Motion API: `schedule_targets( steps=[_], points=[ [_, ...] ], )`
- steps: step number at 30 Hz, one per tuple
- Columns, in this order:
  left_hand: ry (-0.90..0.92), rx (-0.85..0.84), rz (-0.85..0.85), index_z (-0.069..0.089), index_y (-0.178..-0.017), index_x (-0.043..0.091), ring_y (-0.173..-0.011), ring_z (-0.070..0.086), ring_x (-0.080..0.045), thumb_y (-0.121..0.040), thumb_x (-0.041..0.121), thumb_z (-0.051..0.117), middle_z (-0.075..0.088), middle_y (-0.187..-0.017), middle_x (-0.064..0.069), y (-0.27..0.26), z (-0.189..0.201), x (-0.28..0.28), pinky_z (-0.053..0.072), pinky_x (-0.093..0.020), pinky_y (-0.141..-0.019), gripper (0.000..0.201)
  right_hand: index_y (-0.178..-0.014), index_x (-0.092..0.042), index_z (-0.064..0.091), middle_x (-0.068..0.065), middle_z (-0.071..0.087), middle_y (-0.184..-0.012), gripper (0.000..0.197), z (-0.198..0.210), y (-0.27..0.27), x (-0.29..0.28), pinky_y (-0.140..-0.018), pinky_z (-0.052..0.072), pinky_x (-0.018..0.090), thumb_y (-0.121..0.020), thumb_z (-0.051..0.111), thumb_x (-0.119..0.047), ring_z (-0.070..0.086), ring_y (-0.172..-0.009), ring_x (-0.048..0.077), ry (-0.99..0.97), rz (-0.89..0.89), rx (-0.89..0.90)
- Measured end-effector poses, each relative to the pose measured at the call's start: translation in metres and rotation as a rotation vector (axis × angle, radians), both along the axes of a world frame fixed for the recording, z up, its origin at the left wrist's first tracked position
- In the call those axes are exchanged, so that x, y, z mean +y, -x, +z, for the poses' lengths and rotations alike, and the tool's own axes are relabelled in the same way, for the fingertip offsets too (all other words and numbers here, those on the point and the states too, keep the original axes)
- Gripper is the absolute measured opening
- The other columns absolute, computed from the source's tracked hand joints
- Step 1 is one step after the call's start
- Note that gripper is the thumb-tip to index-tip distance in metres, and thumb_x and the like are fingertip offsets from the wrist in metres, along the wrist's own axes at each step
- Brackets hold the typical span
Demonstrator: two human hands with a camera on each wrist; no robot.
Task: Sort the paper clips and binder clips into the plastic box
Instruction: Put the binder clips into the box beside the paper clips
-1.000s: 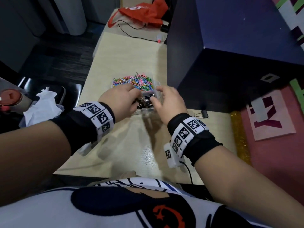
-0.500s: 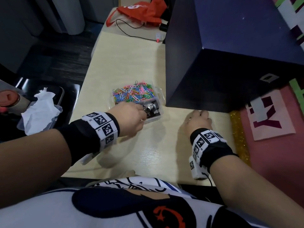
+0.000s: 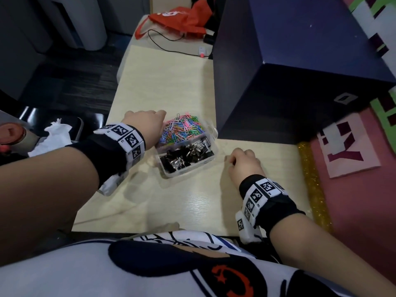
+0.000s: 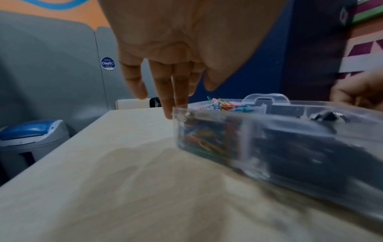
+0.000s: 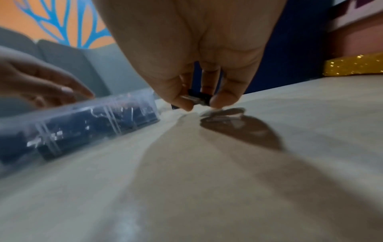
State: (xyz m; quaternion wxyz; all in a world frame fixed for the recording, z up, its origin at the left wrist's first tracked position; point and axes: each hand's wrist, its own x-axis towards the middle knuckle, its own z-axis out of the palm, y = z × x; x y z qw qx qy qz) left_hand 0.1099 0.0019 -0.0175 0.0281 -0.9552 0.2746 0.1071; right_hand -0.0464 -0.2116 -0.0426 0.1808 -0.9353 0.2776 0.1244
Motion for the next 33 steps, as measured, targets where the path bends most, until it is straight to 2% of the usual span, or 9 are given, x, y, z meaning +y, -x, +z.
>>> schedule_targets(
  steps=[3, 7, 11, 14, 16, 18, 24, 27, 33],
  points=[
    [0.005, 0.015, 0.025, 0.046, -0.124, 0.013, -0.094, 0.063, -0.033, -0.100, 0.031, 0.032, 0.067, -0.104, -0.014, 0.002, 0.000, -0.001, 0.042, -0.039, -0.076, 0.033, -0.101, -0.019, 0.057, 0.006, 0.049, -0.111, 0.014, 0.008, -0.001, 0.006, -0.086, 0.045, 0.035, -0.089, 0.050, -0.018, 0.050, -0.101, 0.030, -0.042, -0.046, -0.231],
    [0.031, 0.109, 0.013, 0.041, -0.129, 0.014, -0.084, 0.062, -0.034, -0.100, 0.032, 0.032, 0.066, -0.094, -0.016, 0.013, -0.004, -0.001, 0.047, -0.038, -0.068, 0.035, -0.107, -0.022, 0.061, 0.005, 0.051, -0.109, 0.019, 0.018, -0.004, 0.025, -0.090, 0.041, 0.028, -0.089, 0.055, -0.022, 0.054, -0.101, 0.026, -0.122, 0.099, -0.413],
    [0.062, 0.231, 0.020, 0.035, -0.135, 0.014, -0.081, 0.061, -0.031, -0.101, 0.027, 0.031, 0.066, -0.089, -0.014, 0.025, -0.009, -0.003, 0.047, -0.037, -0.070, 0.036, -0.121, -0.023, 0.056, 0.002, 0.053, -0.118, 0.027, 0.017, 0.005, 0.042, -0.093, 0.040, 0.028, -0.094, 0.051, -0.026, 0.053, -0.106, 0.019, -0.163, 0.284, -0.373],
    [0.085, 0.275, 0.050, 0.037, -0.134, 0.014, -0.071, 0.056, -0.029, -0.101, 0.025, 0.030, 0.067, -0.089, -0.015, 0.029, -0.016, -0.006, 0.047, -0.035, -0.070, 0.035, -0.112, -0.018, 0.060, 0.004, 0.054, -0.111, 0.022, 0.005, 0.021, 0.043, -0.094, 0.044, 0.038, -0.092, 0.053, -0.023, 0.052, -0.106, 0.024, -0.101, 0.388, -0.360],
    [0.089, 0.297, 0.066, 0.040, -0.132, 0.013, -0.067, 0.055, -0.027, -0.101, 0.023, 0.031, 0.060, -0.068, -0.006, 0.030, -0.021, -0.007, 0.047, -0.034, -0.069, 0.034, -0.104, -0.017, 0.061, 0.005, 0.055, -0.102, 0.019, -0.002, 0.032, 0.038, -0.086, 0.047, 0.041, -0.089, 0.052, -0.025, 0.053, -0.098, 0.027, -0.064, 0.407, -0.345],
    [0.082, 0.303, 0.073, 0.042, -0.128, 0.013, -0.069, 0.056, -0.027, -0.100, 0.024, 0.031, 0.050, -0.058, 0.000, 0.031, -0.023, -0.009, 0.049, -0.034, -0.070, 0.032, -0.097, -0.016, 0.060, 0.005, 0.053, -0.097, 0.020, -0.008, 0.042, 0.030, -0.081, 0.048, 0.040, -0.087, 0.051, -0.031, 0.053, -0.093, 0.028, -0.028, 0.384, -0.327],
    [0.053, 0.327, 0.127, 0.043, -0.121, 0.010, -0.070, 0.059, -0.029, -0.099, 0.024, 0.031, 0.056, -0.063, -0.005, 0.045, -0.022, -0.021, 0.051, -0.035, -0.070, 0.029, -0.090, -0.019, 0.052, 0.001, 0.052, -0.097, 0.023, -0.017, 0.057, 0.007, -0.075, 0.037, 0.028, -0.092, 0.050, -0.042, 0.053, -0.090, 0.022, -0.122, 0.144, -0.120],
    [0.036, 0.331, 0.162, 0.043, -0.118, 0.007, -0.070, 0.057, -0.030, -0.098, 0.024, 0.034, 0.055, -0.064, -0.006, 0.055, -0.021, -0.028, 0.046, -0.034, -0.066, 0.028, -0.095, -0.016, 0.058, 0.006, 0.056, -0.104, 0.033, -0.020, 0.062, 0.000, -0.083, 0.039, 0.030, -0.096, 0.040, -0.044, 0.053, -0.100, 0.025, -0.157, 0.191, -0.010],
    [0.030, 0.327, 0.232, 0.043, -0.107, 0.006, -0.069, 0.058, -0.031, -0.098, 0.024, 0.034, 0.057, -0.065, -0.008, 0.075, -0.023, -0.033, 0.045, -0.034, -0.065, 0.022, -0.120, -0.018, 0.056, 0.004, 0.050, -0.124, 0.036, -0.014, 0.070, -0.027, -0.100, 0.037, 0.035, -0.100, 0.033, -0.037, 0.042, -0.116, 0.022, -0.069, 0.266, -0.124]
  ],
)
